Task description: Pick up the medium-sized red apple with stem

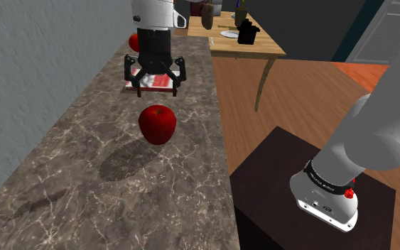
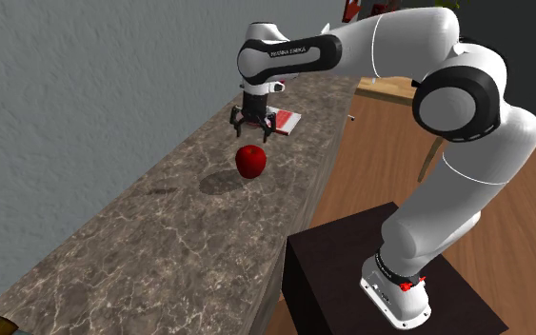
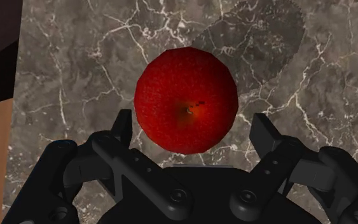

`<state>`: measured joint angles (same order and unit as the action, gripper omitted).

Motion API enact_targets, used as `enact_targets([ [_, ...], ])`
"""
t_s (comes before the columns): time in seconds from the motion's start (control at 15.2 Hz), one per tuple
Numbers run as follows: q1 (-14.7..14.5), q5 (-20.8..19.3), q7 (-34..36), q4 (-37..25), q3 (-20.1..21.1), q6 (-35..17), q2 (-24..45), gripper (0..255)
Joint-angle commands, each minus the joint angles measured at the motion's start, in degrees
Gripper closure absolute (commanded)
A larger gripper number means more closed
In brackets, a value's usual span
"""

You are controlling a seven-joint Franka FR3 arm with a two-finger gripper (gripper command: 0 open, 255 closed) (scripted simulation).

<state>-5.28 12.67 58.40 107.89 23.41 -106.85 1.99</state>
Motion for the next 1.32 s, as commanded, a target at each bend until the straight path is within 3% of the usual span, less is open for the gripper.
enact_targets([
  [0.0,-0.2,-0.3,0.8,-0.2,0.2,-1.0,1.3,0],
  [0.46,-0.4,-0.5,0.2,2.9,0.3,-5.1,2.3,0],
  [0.53,-0.4,-0.4,0.2,3.0,0.3,-5.1,2.3,255],
  [1.25,-0.3,-0.4,0.4,1.9,0.2,-3.6,1.9,255],
])
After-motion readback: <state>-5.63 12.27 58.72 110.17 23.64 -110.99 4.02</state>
